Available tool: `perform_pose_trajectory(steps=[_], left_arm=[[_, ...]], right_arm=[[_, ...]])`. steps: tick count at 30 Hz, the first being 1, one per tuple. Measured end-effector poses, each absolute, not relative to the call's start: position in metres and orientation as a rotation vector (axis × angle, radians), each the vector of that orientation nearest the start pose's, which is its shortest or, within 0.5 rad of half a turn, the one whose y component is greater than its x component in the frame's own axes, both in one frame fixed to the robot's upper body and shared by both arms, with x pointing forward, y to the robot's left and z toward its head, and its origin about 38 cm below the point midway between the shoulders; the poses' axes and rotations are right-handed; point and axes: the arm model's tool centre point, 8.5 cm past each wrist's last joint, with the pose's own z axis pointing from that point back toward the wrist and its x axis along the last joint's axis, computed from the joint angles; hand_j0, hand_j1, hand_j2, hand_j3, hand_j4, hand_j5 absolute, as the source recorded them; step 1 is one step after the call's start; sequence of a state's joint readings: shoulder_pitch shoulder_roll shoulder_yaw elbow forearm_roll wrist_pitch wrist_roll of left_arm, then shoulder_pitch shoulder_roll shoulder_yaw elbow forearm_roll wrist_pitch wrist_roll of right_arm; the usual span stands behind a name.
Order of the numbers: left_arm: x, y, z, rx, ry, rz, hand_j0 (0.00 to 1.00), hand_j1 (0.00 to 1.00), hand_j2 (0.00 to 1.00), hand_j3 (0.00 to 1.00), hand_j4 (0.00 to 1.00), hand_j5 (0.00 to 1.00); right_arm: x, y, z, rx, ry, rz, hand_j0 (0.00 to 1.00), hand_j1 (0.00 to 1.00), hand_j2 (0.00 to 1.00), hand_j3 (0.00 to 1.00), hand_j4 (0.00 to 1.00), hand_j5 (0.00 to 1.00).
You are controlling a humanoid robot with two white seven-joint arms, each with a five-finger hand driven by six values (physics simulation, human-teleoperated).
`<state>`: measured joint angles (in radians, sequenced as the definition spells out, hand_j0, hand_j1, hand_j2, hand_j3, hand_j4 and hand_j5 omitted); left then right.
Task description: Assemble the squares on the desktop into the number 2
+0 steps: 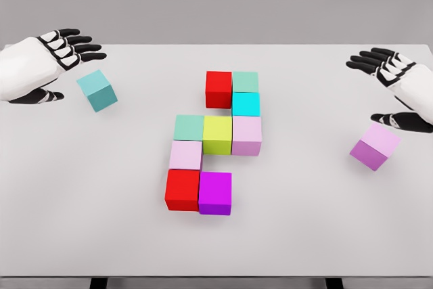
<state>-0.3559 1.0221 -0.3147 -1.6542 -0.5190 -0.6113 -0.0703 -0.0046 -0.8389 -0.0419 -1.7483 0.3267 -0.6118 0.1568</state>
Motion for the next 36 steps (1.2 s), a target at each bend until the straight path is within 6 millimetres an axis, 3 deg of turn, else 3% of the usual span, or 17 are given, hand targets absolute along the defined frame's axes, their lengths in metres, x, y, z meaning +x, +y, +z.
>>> perform_pose_trajectory(steps=[11, 15, 18, 21, 25, 27, 30, 32, 36], left_arm=[[0.389, 0.365, 0.273, -1.087, 2.307, 2.528, 1.0, 1.0, 1.0, 1.0, 1.0, 1.0], [0.407, 0.365, 0.279, -1.12, 2.258, 2.568, 1.0, 1.0, 1.0, 1.0, 1.0, 1.0], [0.422, 0.36, 0.265, -1.079, 2.237, 2.652, 1.0, 1.0, 1.0, 1.0, 1.0, 1.0], [0.43, 0.354, 0.249, -1.041, 2.18, 2.734, 1.0, 1.0, 1.0, 1.0, 1.0, 1.0], [0.445, 0.356, 0.241, -1.087, 2.127, 2.783, 1.0, 1.0, 1.0, 1.0, 1.0, 1.0], [0.448, 0.359, 0.236, -1.099, 2.1, 2.815, 1.0, 1.0, 1.0, 1.0, 1.0, 1.0], [0.453, 0.36, 0.238, -1.13, 2.045, 2.831, 1.0, 1.0, 1.0, 1.0, 1.0, 1.0], [0.461, 0.355, 0.25, -1.154, 1.99, 2.819, 1.0, 1.0, 1.0, 1.0, 1.0, 1.0], [0.465, 0.347, 0.235, -1.118, 1.932, 2.873, 1.0, 1.0, 1.0, 1.0, 1.0, 1.0]], right_arm=[[0.338, -0.376, 0.253, -0.664, -1.907, 1.498, 1.0, 1.0, 1.0, 1.0, 1.0, 1.0], [0.336, -0.383, 0.263, -0.696, -1.9, 1.485, 1.0, 1.0, 1.0, 1.0, 1.0, 1.0], [0.336, -0.386, 0.268, -0.71, -1.89, 1.497, 1.0, 1.0, 1.0, 1.0, 1.0, 1.0], [0.336, -0.391, 0.276, -0.725, -1.869, 1.534, 1.0, 1.0, 1.0, 1.0, 1.0, 1.0], [0.338, -0.392, 0.287, -0.729, -1.822, 1.627, 1.0, 1.0, 1.0, 1.0, 1.0, 1.0], [0.339, -0.39, 0.284, -0.701, -1.774, 1.688, 1.0, 1.0, 1.0, 1.0, 1.0, 1.0], [0.339, -0.386, 0.273, -0.645, -1.683, 1.775, 1.0, 1.0, 1.0, 1.0, 1.0, 1.0], [0.338, -0.389, 0.273, -0.638, -1.627, 1.827, 1.0, 1.0, 1.0, 1.0, 1.0, 1.0], [0.337, -0.397, 0.284, -0.654, -1.537, 1.912, 1.0, 1.0, 1.0, 1.0, 1.0, 1.0]])
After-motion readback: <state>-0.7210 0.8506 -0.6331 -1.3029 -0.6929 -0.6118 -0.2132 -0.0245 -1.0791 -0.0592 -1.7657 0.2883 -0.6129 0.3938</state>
